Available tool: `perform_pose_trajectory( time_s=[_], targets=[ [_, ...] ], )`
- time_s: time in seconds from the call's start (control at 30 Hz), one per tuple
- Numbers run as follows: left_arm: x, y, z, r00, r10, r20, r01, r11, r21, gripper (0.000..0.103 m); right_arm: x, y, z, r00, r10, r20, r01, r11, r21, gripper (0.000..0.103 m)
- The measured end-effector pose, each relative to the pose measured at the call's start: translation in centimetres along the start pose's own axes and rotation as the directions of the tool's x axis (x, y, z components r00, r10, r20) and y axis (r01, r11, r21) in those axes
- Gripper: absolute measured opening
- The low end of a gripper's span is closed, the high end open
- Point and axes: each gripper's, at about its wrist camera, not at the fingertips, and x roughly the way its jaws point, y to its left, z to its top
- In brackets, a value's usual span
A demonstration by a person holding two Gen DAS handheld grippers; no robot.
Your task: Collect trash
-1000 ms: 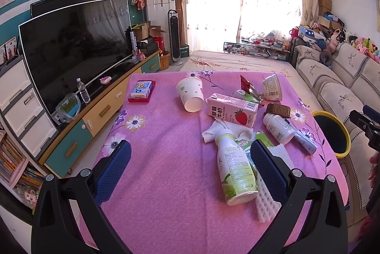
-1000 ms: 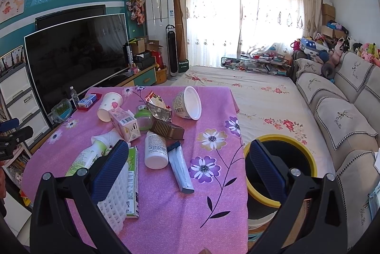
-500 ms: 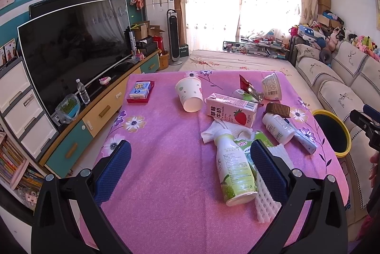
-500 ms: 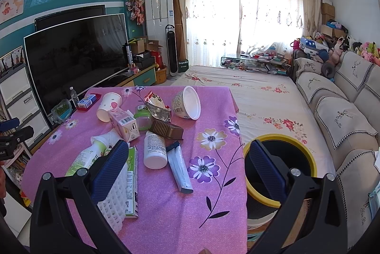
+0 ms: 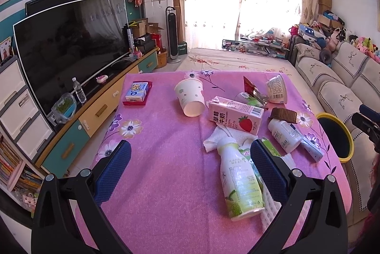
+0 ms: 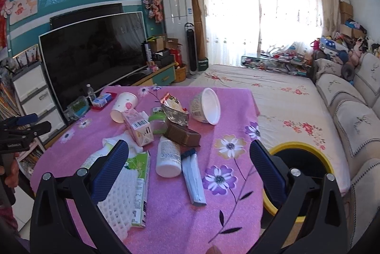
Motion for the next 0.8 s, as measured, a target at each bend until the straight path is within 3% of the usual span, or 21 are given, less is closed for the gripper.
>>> perform_pose_trajectory(
  time_s=[0.1, 0.23, 0.33, 0.43, 0.53, 0.67, 0.73, 0.8],
  targets=[
    [1.5, 0.7, 1.5, 1.0, 0.018, 0.012, -0.018, 1.0, -0.022, 0.099, 3.7, -0.8, 2.1, 0.998, 0.015, -0.059, -0.016, 1.0, -0.011, 0.095],
    [3.1, 1.5, 2.6, 1.0, 0.003, 0.02, -0.002, 0.999, -0.051, 0.099, 9.8, -1.9, 4.5, 0.986, 0.075, -0.15, -0.08, 0.996, -0.025, 0.07],
    [4.8, 1.6, 2.9, 1.0, 0.002, 0.0, -0.002, 0.999, -0.045, 0.099, 14.7, -2.4, 5.6, 0.967, 0.109, -0.232, -0.119, 0.992, -0.032, 0.063],
    [6.6, 1.5, 2.9, 1.0, 0.008, -0.021, -0.009, 0.999, -0.038, 0.099, 18.7, -2.6, 6.3, 0.955, 0.102, -0.278, -0.118, 0.992, -0.04, 0.051],
    [8.4, 1.8, 3.2, 0.999, 0.008, -0.041, -0.01, 0.999, -0.052, 0.099, 22.4, -3.2, 6.7, 0.938, 0.099, -0.332, -0.108, 0.994, -0.009, 0.047],
    [10.2, 2.0, 3.6, 0.998, -0.007, -0.063, 0.003, 0.998, -0.062, 0.099, 25.0, -3.9, 7.0, 0.927, 0.106, -0.359, -0.106, 0.994, 0.02, 0.025],
    [10.7, 1.9, 3.7, 0.998, -0.01, -0.065, 0.006, 0.999, -0.054, 0.099, 25.3, -4.2, 7.0, 0.919, 0.14, -0.369, -0.132, 0.99, 0.046, 0.005],
    [10.9, 1.7, 3.7, 0.998, -0.012, -0.065, 0.009, 0.999, -0.045, 0.099, 25.1, -4.2, 6.9, 0.918, 0.139, -0.372, -0.132, 0.99, 0.044, 0.005]
  ],
)
